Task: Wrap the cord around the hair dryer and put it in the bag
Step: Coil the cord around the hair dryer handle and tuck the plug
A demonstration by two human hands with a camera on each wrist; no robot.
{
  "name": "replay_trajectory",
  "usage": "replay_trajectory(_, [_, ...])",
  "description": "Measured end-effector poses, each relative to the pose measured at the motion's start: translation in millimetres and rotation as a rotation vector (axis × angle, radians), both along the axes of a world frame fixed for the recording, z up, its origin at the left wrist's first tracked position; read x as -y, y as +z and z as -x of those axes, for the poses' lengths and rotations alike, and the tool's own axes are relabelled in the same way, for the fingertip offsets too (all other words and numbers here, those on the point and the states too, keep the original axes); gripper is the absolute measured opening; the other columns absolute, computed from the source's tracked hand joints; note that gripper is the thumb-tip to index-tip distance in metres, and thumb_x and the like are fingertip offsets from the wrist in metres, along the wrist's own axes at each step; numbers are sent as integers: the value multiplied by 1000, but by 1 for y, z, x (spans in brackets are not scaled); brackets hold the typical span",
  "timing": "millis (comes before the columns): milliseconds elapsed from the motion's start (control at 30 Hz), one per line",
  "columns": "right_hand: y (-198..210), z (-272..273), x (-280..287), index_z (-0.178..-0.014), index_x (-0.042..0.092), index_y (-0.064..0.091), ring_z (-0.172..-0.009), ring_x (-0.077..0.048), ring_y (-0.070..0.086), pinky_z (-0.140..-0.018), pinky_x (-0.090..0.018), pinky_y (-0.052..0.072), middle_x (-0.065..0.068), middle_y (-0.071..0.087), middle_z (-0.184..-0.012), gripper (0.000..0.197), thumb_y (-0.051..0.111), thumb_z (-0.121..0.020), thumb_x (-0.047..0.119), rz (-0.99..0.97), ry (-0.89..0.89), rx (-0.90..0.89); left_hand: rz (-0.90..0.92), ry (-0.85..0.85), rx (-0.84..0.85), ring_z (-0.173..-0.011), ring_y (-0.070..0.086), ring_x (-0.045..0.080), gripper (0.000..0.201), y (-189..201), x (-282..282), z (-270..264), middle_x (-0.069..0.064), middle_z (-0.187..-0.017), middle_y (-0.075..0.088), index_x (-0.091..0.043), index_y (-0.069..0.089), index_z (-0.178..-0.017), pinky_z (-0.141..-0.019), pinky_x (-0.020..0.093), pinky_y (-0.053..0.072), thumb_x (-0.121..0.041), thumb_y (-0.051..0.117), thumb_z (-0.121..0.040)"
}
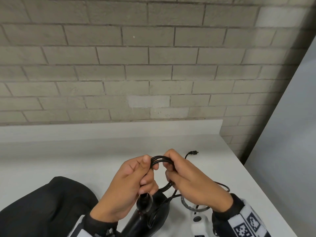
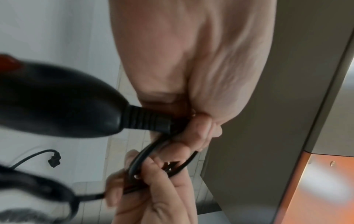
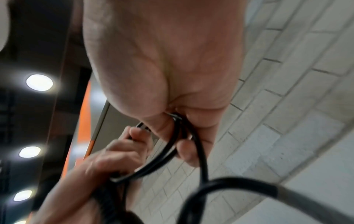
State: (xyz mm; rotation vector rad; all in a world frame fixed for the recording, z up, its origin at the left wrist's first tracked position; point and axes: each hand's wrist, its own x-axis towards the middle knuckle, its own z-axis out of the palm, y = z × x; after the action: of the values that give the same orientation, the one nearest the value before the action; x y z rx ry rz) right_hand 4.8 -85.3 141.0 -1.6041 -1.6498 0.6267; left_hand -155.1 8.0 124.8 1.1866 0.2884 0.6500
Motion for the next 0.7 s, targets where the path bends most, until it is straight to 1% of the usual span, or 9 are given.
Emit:
replay_trajectory(100, [-2,3,0,-89,25,30,-67,-9,30,-59,-21,30,8,35,-77,29,32,-92,-4,8,-13,128,-43,-55,-10,-54,35,13,47,-1,-1,5,0,-62,35,-7,68,-91,-68,30,49,-52,69,-83])
replay_trajectory(200, [-2,4,-2,-92,15,31,-67,-11,28,-60,-24,29,3,34,-77,23,30,-90,-7,1,7,91,-30,-144,29,-60,43,15,43,-5,-4,12,1,-65,39,-6,65,-98,-74,31,49,-46,72,-85])
replay_trajectory(300, [-2,5,-4,-93,12,34,-64,-8,29,-58,-22,30,3,36,-76,20,31,-89,-7,-2,15,30,-30,-153,52,-53,46,16,40,-9,-5,13,1,-60,41,-8,64,-94,-70,32,48,-45,74,-84])
replay_trajectory(400, [-7,6,-9,-97,17,42,-55,-4,40,-52,-22,37,2,48,-77,16,36,-96,2,3,-13,-142,32,-109,95,-45,36,10,40,-11,-4,10,-1,-58,38,-7,63,-92,-58,28,46,-44,77,-82])
replay_trajectory(467, [-16,6,-10,-104,22,47,-61,-10,55,-50,-25,45,2,58,-93,7,49,-100,17,12,-42,-318,82,-42,110,-44,32,8,44,-12,-4,9,-1,-57,37,-7,65,-91,-54,26,44,-46,80,-77])
replay_trajectory(500, [-23,4,-11,-107,22,50,-67,-13,59,-52,-27,48,2,59,-101,11,55,-98,23,21,-49,-392,104,-7,115,-43,31,8,46,-13,-5,10,-1,-57,36,-7,66,-91,-53,25,43,-47,82,-74])
replay_trajectory(533, [-31,1,-10,-110,19,51,-70,-16,60,-55,-30,49,1,61,-104,17,59,-97,25,34,-44,-450,120,23,120,-44,31,8,48,-13,-6,10,-1,-57,36,-7,66,-91,-52,25,43,-48,83,-72])
replay_trajectory(633, [-50,-5,-4,-111,9,55,-72,-17,61,-69,-34,50,-2,68,-87,18,60,-96,17,97,34,-494,141,86,134,-44,30,9,53,-14,-7,11,-1,-57,35,-5,67,-93,-51,25,42,-49,84,-69])
replay_trajectory(700, [-59,-6,3,-109,11,58,-79,-16,64,-79,-33,52,-2,71,-84,15,63,-94,13,150,82,-478,157,119,137,-44,30,9,55,-14,-8,10,-1,-57,34,-5,68,-92,-51,25,43,-50,86,-66])
